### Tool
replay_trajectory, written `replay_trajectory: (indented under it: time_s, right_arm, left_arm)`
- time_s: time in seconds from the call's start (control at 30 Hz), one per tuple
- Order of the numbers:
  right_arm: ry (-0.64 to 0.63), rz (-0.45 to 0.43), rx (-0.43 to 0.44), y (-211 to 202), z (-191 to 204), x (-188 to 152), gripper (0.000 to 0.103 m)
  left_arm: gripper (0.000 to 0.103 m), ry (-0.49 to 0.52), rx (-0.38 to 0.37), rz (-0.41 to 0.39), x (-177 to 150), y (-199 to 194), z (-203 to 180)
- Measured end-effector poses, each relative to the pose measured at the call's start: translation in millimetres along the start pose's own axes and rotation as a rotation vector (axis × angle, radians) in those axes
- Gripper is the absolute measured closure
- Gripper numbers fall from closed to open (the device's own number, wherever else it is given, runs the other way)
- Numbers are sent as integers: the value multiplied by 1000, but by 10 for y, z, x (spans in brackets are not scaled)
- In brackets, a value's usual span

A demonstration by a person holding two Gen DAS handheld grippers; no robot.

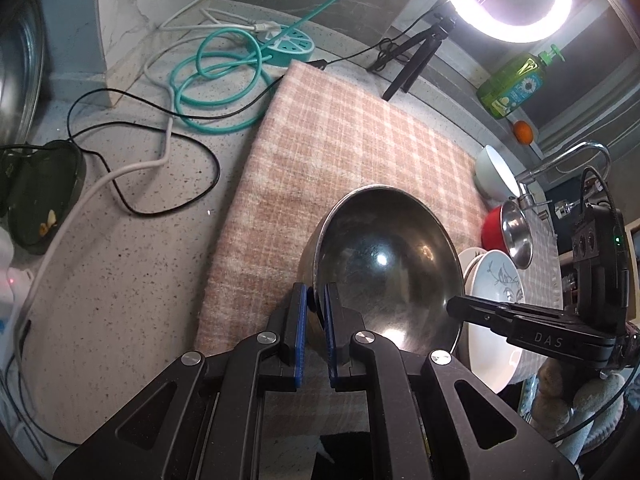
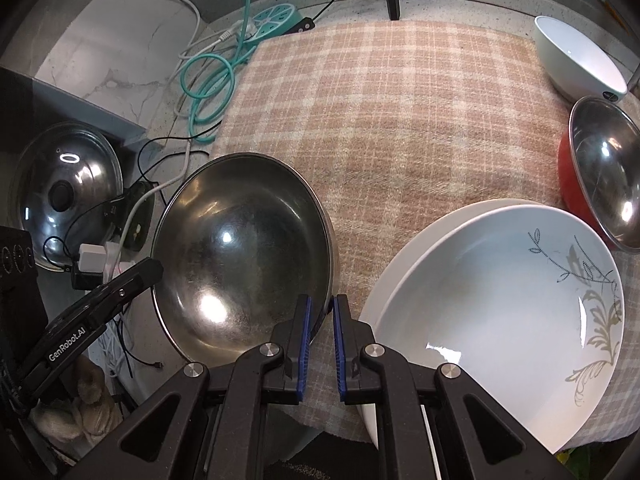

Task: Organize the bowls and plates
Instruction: 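Lift the steel bowl and carry it toward the plate stack with both grippers, then lower the large steel bowl onto the cloth beside the plates and open both grippers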

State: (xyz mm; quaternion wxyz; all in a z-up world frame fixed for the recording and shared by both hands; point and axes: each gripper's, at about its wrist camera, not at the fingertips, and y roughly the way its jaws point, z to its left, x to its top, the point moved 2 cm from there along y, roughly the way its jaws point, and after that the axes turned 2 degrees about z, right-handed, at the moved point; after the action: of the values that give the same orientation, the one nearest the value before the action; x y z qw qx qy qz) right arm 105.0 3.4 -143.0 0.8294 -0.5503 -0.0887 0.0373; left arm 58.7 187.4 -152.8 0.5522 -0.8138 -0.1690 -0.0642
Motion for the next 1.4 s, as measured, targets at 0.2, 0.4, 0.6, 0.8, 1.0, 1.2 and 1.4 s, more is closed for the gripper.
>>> replay_trajectory:
  time_s: [0.2,0.4,0.6,0.8,1.0,1.2,1.4]
  right_arm:
    - [-11,3,4,3,48,-29,93]
    - [-13,9,15,-3,41,-62,93]
    - [-11,7,28,-42,19,-80,91]
    - [-21,-26,10,-150,1,-104,91]
    - [-1,-59,5,-292,-99,-155,90]
    - [-5,-131,17,-588,-274,-218,83]
    - [76,-230,38,-943,-779,-218,77]
  left_arm:
    - [96,-7,3,8,-31,15,33]
    - [96,-14,4,17,-37,31,45]
    - [96,-10,2,24,-32,42,42]
    - [96,-6,-3,20,-35,15,37]
    - [96,-6,0,-13,3,-93,24]
    - [96,-23,-10,-56,24,-259,-34]
    - [96,-30,-52,-95,33,-361,-300]
